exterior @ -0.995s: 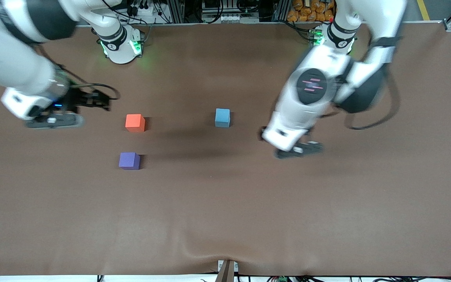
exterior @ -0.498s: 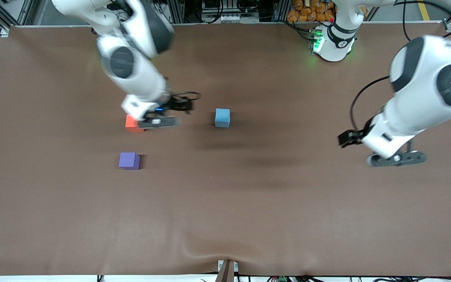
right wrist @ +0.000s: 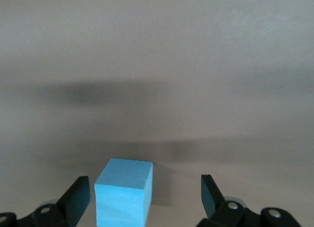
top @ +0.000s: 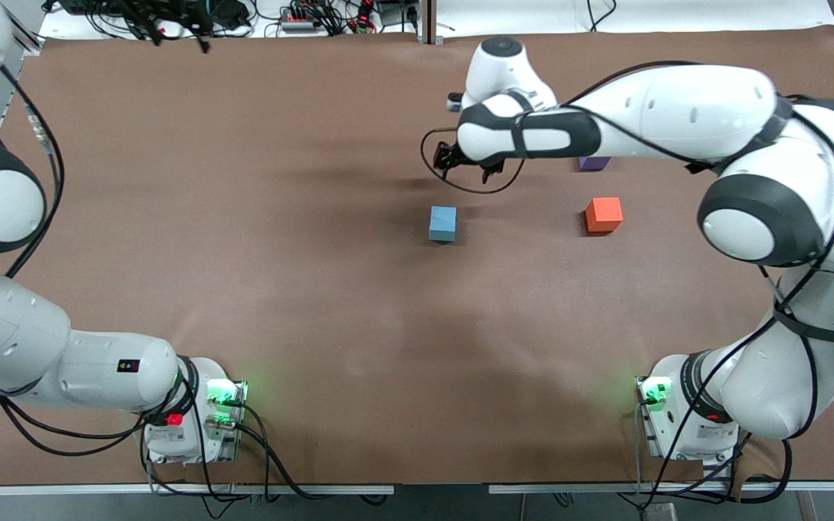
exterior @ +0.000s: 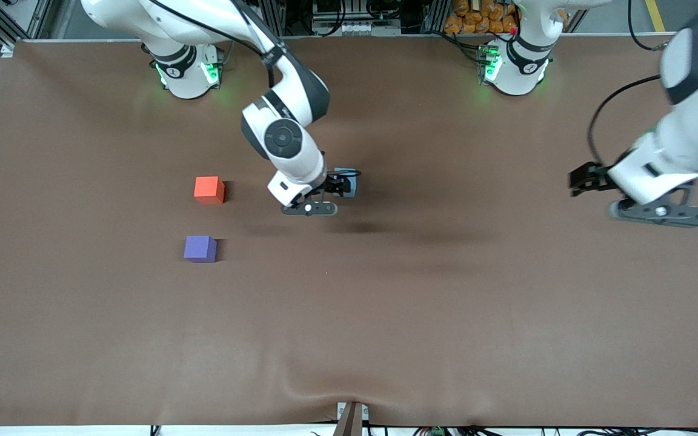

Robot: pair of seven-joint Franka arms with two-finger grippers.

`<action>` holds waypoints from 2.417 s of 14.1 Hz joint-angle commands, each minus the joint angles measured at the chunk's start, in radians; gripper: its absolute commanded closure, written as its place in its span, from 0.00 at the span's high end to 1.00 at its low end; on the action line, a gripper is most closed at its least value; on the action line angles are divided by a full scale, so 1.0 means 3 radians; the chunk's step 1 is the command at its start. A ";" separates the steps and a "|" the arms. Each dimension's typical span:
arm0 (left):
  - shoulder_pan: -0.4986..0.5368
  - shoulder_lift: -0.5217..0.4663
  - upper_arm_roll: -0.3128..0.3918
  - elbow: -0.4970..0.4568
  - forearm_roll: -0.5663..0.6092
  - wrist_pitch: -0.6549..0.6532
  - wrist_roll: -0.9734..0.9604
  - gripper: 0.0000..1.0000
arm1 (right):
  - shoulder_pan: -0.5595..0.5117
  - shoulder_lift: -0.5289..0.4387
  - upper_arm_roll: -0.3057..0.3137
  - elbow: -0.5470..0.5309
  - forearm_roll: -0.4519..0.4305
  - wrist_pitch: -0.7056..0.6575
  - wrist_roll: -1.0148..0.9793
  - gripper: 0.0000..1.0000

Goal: Place blue block between orange and purple blocks
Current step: 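Grasp the light-blue cube with the right gripper while the left gripper withdraws, then carry the light-blue cube with the right gripper toward the purple cube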

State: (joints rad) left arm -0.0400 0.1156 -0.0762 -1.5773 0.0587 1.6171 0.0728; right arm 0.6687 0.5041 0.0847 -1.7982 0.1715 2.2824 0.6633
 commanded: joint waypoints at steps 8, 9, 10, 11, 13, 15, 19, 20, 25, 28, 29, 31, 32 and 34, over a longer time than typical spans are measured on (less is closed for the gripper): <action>-0.0179 -0.0431 0.0259 0.0022 -0.0032 -0.0374 -0.0048 1.00 | 0.0414 0.0068 -0.0047 -0.0105 -0.0086 0.0026 0.0504 1.00; -0.0179 -0.0477 0.0234 0.0017 -0.0037 -0.0374 -0.0089 1.00 | 0.0420 0.0089 -0.0047 -0.0111 -0.0127 0.0062 0.0504 1.00; -0.0179 -0.0482 0.0228 0.0022 -0.0057 -0.0400 -0.0115 1.00 | 0.0440 0.0109 -0.0047 -0.0116 -0.0127 0.0133 0.0514 1.00; -0.0168 -0.0482 0.0228 0.0037 -0.0108 -0.0425 -0.0160 1.00 | 0.0450 0.0135 -0.0047 -0.0116 -0.0127 0.0164 0.0535 1.00; -0.0143 -0.0503 0.0254 0.0052 -0.0139 -0.0471 -0.0181 1.00 | 0.0521 0.0186 -0.0052 -0.0101 -0.0132 0.0210 0.0647 1.00; -0.0127 -0.0528 0.0254 0.0052 -0.0144 -0.0517 -0.0202 1.00 | 0.0537 0.0227 -0.0052 -0.0096 -0.0137 0.0287 0.0683 0.92; -0.0102 -0.0503 0.0269 0.0083 -0.0134 -0.0512 -0.0202 1.00 | 0.0491 0.0232 -0.0057 -0.0060 -0.0260 0.0277 0.0678 0.00; -0.0102 -0.0518 0.0259 0.0088 -0.0129 -0.0512 -0.0187 1.00 | 0.0481 0.0227 -0.0062 -0.0040 -0.0260 0.0272 0.0668 0.00; -0.0102 -0.0503 0.0259 0.0149 -0.0150 -0.0482 -0.0181 1.00 | 0.0119 0.0166 -0.0062 0.0042 -0.0280 0.0134 0.0541 0.00; -0.0102 -0.0508 0.0259 0.0149 -0.0150 -0.0487 -0.0186 1.00 | -0.0356 0.0043 -0.0062 0.0119 -0.0285 -0.0193 -0.0102 0.00; -0.0102 -0.0508 0.0254 0.0144 -0.0145 -0.0487 -0.0186 1.00 | -0.0540 0.0002 -0.0057 0.0134 -0.0280 -0.0209 -0.0297 0.00; -0.0102 -0.0503 0.0249 0.0144 -0.0144 -0.0487 -0.0192 1.00 | -0.0842 -0.0100 -0.0052 0.0145 -0.0275 -0.0387 -0.0685 0.00; -0.0102 -0.0503 0.0254 0.0144 -0.0144 -0.0487 -0.0202 1.00 | -0.0985 -0.0141 -0.0052 0.0145 -0.0270 -0.0550 -0.0869 0.00; -0.0102 -0.0503 0.0249 0.0144 -0.0144 -0.0487 -0.0222 1.00 | -0.1216 -0.0223 -0.0047 0.0124 -0.0255 -0.0735 -0.1146 0.00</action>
State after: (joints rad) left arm -0.0771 -0.0306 0.0032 -1.5440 0.0321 1.4854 0.0176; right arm 0.3617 0.4783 0.0462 -1.7377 0.0956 2.1066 0.3815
